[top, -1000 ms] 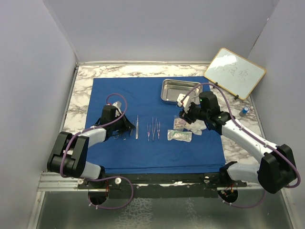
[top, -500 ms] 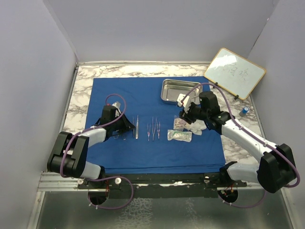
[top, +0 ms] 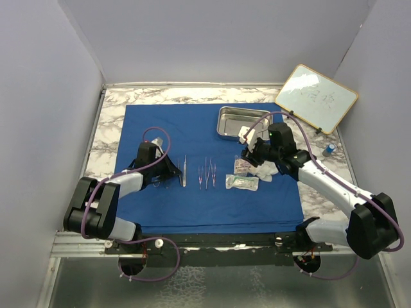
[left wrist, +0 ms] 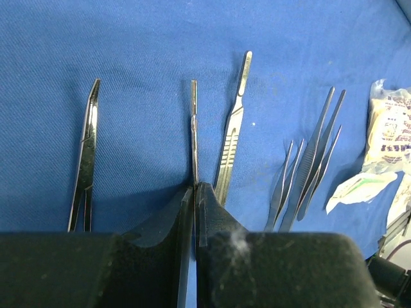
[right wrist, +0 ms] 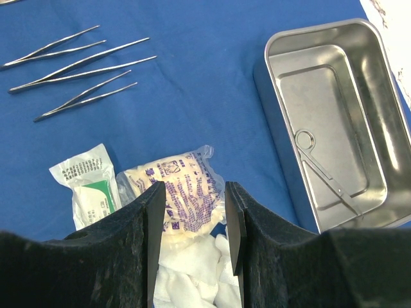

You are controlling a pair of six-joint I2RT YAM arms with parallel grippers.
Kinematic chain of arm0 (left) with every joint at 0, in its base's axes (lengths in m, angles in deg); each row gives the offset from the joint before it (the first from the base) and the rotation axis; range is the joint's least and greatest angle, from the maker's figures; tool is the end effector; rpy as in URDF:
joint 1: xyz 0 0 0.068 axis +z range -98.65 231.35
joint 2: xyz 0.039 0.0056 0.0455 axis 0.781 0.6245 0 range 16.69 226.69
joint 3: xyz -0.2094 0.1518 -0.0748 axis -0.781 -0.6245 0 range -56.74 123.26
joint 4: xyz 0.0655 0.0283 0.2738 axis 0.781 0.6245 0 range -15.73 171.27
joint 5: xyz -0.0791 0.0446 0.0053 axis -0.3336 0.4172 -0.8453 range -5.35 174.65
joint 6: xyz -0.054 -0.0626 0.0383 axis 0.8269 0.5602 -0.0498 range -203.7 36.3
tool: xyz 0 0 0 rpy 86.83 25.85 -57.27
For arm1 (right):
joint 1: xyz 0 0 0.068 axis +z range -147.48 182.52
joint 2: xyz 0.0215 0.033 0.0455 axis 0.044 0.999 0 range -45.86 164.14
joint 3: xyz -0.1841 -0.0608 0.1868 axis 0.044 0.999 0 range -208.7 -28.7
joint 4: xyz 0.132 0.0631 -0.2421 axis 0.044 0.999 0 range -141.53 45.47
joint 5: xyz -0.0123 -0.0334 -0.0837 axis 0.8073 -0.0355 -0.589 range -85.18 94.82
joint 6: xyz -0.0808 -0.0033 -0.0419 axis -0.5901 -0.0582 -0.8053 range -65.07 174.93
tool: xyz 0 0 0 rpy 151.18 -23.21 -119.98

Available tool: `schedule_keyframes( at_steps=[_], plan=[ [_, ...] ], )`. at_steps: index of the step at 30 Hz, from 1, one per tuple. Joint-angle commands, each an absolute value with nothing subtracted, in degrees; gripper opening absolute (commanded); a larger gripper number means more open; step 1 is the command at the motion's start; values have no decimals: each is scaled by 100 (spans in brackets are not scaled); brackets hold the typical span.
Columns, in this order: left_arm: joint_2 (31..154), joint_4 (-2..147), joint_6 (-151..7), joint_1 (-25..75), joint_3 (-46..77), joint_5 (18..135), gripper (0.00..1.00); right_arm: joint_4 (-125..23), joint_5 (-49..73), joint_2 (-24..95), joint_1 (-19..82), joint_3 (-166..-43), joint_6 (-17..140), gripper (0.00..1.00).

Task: Open and lay out the surgical kit
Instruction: Place the medical item in the surgical kit.

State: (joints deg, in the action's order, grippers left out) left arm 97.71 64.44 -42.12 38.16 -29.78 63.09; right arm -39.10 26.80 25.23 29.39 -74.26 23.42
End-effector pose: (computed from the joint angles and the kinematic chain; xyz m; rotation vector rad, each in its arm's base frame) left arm 0.2781 -0.0959 0.0845 -0.4102 2.4247 -0.8906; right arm 0.2727 0.1724 0.2065 -1.2515 1.8139 0.3823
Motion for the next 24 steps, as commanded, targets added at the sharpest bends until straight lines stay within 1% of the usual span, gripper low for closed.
schedule_keyframes(
  at_steps=[1,3,24],
  plan=[
    [9700,6615,-4586,3844,-2907,6540,2,-3940,2833,2549,2906,-7443,2408,42],
    [9701,6629,-4672,3844,-2881,6540,0,-3944,2837,2555,2906,-7433,2399,42],
    [9977,6742,-5084,3758,-2560,6361,0,-3869,2947,2599,2906,-7474,2382,43]
  ],
)
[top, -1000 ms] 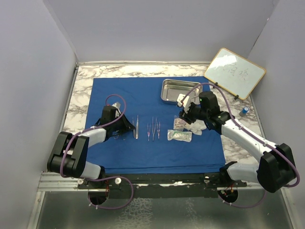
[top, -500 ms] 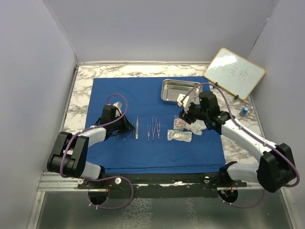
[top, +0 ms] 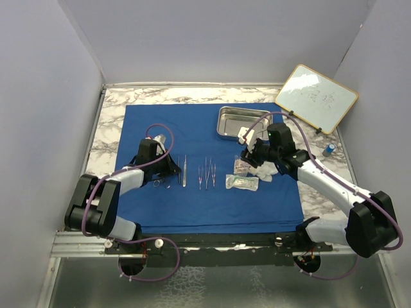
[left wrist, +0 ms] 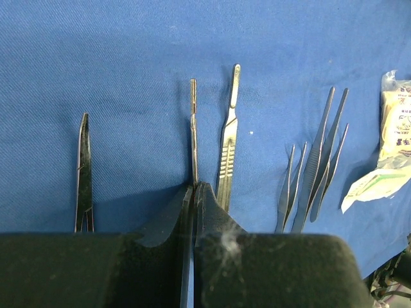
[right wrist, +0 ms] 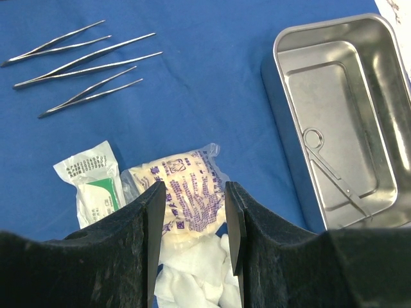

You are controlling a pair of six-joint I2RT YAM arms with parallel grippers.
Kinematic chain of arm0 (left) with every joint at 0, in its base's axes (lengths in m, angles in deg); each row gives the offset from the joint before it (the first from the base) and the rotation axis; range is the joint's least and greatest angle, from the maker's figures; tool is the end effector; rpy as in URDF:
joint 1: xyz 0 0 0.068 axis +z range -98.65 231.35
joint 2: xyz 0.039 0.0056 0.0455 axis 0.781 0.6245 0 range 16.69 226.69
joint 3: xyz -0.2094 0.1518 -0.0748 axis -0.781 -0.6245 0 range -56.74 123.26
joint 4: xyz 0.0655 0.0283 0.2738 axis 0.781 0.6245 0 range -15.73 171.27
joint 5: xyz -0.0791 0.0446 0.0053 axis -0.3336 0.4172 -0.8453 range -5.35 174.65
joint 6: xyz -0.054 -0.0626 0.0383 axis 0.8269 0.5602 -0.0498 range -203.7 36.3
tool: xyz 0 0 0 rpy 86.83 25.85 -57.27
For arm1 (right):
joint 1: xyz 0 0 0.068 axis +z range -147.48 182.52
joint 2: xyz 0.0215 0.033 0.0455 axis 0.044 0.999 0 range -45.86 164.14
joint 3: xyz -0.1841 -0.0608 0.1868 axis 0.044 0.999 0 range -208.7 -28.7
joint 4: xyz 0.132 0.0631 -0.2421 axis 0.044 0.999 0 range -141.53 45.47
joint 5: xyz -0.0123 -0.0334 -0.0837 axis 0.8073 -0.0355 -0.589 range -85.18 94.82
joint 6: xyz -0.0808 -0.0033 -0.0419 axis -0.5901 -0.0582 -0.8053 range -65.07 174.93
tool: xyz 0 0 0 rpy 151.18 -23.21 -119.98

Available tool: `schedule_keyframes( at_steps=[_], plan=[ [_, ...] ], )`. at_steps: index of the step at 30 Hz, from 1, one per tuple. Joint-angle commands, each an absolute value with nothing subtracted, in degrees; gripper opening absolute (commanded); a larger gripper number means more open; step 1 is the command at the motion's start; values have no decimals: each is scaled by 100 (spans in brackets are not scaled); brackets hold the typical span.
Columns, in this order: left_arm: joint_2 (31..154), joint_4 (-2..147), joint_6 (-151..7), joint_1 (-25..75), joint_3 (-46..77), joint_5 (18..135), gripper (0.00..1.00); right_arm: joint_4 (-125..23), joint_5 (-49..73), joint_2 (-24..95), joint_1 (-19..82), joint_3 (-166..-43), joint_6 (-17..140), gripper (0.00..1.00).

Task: Open and lay out the surgical kit
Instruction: Place the medical item in the surgical kit.

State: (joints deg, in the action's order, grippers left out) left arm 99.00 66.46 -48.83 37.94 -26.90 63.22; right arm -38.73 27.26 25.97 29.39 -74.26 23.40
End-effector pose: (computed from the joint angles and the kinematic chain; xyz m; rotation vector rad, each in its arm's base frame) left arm 0.2875 -0.0991 0.0903 -0.2645 2.4296 -0.8371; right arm 0.2728 0.1732 0.2020 -1.2610 1.8283 0.3953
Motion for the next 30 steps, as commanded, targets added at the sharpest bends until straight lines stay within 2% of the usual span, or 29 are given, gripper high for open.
schedule_keyframes(
  at_steps=[1,17,30],
  plan=[
    [9982,6754,-5111,3758,-2548,6366,0,-3868,2949,2601,2906,-7474,2382,43],
    [10055,7049,-5256,3665,-2402,6287,0,-3848,2969,2644,2906,-7495,2399,43],
    [9985,7093,-5268,3666,-2414,6399,7,-3843,2966,2668,2906,-7499,2390,43]
  ],
)
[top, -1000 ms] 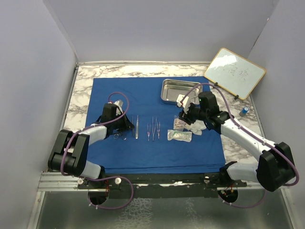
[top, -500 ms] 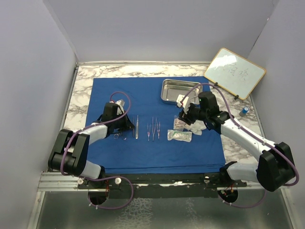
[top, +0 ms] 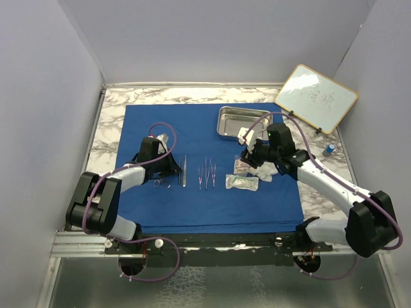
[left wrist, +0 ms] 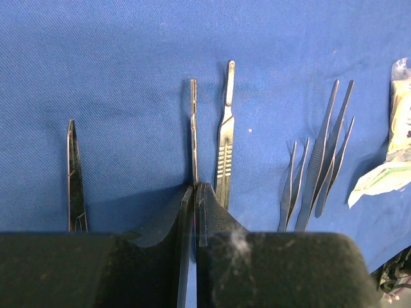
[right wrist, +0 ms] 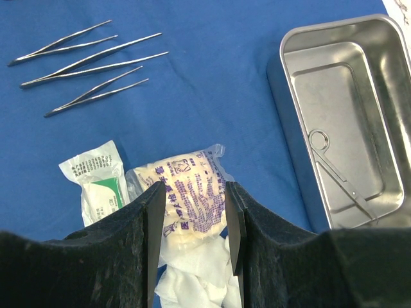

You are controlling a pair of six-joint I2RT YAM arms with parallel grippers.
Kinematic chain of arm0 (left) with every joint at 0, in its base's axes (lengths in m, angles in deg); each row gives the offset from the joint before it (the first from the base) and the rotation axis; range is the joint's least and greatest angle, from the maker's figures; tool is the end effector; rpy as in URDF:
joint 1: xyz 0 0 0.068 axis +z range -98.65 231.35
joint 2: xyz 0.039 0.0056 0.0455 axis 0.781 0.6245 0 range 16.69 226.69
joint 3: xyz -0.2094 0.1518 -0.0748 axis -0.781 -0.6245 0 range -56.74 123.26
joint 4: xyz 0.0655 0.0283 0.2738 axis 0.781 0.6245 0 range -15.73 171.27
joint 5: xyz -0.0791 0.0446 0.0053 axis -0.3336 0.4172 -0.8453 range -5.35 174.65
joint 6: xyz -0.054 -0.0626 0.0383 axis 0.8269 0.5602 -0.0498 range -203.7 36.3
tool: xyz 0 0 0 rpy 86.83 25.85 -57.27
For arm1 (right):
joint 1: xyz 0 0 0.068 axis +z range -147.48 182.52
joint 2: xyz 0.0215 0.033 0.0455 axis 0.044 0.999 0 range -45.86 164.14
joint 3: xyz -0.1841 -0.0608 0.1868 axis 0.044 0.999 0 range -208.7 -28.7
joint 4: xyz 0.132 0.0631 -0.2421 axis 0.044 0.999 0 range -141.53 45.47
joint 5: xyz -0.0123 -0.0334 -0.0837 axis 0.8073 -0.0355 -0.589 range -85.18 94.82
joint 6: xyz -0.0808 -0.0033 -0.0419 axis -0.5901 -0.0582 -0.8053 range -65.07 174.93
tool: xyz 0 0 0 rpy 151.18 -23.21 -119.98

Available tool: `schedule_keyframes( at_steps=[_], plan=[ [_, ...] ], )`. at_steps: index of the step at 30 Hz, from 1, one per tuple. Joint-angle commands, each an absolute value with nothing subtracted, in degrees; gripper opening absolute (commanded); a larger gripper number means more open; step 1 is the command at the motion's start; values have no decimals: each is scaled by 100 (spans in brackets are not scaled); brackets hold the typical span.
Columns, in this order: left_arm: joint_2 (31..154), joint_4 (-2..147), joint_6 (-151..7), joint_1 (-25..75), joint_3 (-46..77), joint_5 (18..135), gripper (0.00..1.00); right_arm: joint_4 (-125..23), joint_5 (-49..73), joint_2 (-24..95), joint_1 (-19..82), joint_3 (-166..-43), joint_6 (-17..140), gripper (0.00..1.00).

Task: Open and lay out the surgical kit
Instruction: Place the medical item in the surgical kit.

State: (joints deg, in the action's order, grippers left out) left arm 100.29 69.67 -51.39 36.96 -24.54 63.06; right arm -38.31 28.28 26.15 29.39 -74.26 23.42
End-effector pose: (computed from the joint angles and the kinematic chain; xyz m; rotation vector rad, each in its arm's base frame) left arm 0.2905 -0.1054 0.0911 -0.2006 2.4688 -0.8202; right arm 0.2714 0.1740 0.2006 -1.2704 1.8306 0.4178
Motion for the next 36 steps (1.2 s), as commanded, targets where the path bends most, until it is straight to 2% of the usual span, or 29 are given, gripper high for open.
schedule_keyframes(
  at_steps=[1,20,36],
  plan=[
    [9984,7095,-5268,3665,-2414,6403,8,-3843,2969,2673,2902,-7494,2390,43],
    [9849,7166,-5443,3659,-2371,6493,17,-3812,3020,2650,2906,-7501,2382,43],
    [9523,7337,-5744,3659,-2229,6592,19,-3784,3051,2506,2906,-7561,2472,43]
  ],
)
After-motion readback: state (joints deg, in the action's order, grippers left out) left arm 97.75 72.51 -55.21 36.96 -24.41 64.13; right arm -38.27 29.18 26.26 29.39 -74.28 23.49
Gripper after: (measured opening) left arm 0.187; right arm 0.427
